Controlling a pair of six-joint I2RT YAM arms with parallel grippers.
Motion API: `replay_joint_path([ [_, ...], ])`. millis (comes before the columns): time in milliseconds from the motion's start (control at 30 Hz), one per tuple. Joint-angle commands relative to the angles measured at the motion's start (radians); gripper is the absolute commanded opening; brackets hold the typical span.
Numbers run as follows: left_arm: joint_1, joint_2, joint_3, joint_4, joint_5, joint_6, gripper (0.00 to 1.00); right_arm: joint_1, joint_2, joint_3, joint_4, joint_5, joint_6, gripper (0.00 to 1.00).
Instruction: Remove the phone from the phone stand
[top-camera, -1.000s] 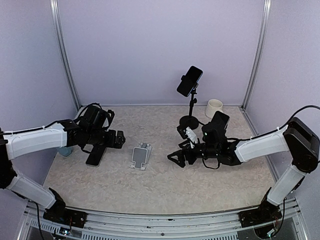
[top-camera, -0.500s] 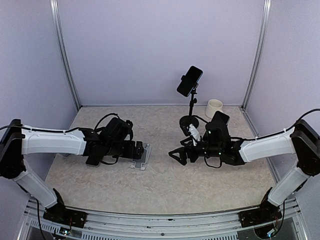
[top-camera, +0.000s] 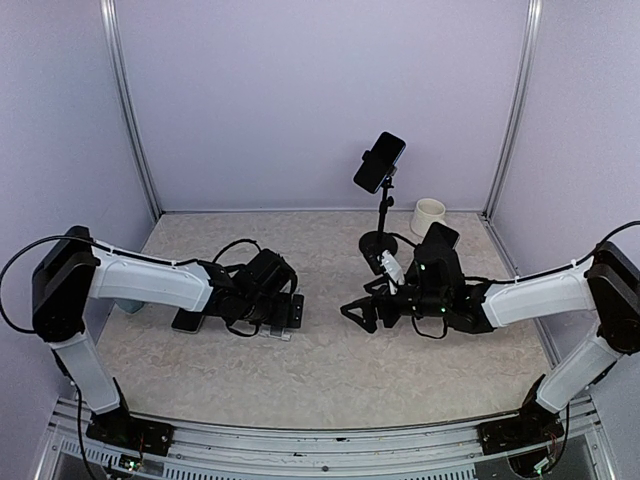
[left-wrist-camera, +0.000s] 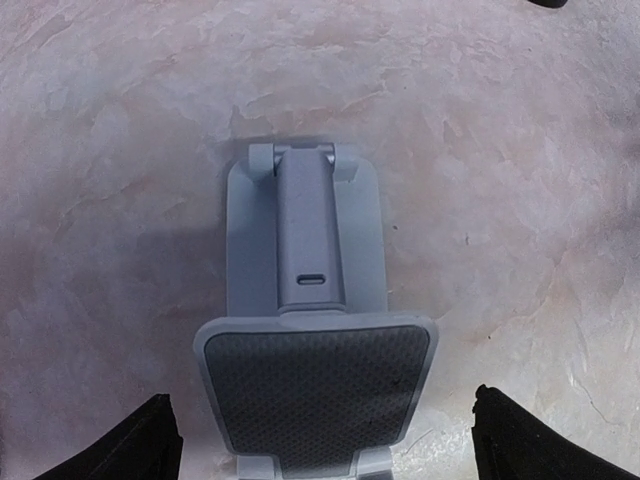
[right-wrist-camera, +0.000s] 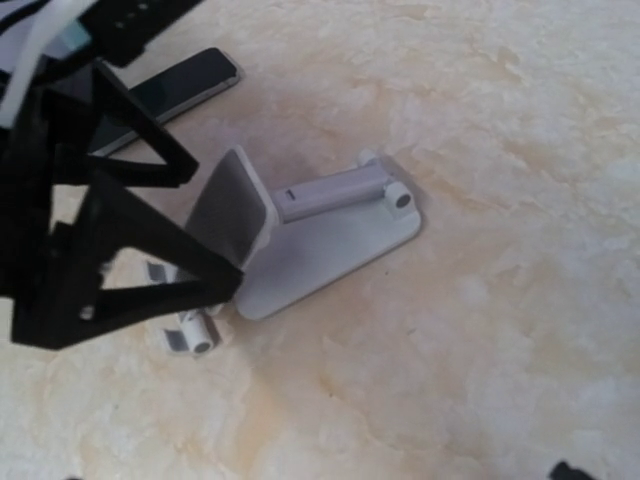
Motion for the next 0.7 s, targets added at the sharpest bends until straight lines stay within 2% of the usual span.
replay_joint_path([
  [0, -0.002, 0.048, 0.056, 0.005, -0.011, 0.0, 0.98, -0.007, -0.025, -0.011, 0.013, 0.01, 0.011, 1.0],
  [167, 0.011, 0.093, 0.098, -0.022, -0.022, -0.01, 0.92, -0.007, -0.027, -0.018, 0.017, 0.014, 0.016, 1.0],
  [400, 0.052, 0.097, 0.092, -0.041, -0.012, -0.022, 0.71, -0.007, -0.024, -0.018, 0.013, 0.022, 0.013, 1.0],
  [667, 0.09, 0.059, 0.095, -0.047, -0.01, 0.03, 0.58, -0.007, -0.012, -0.009, 0.011, 0.021, 0.006, 1.0],
])
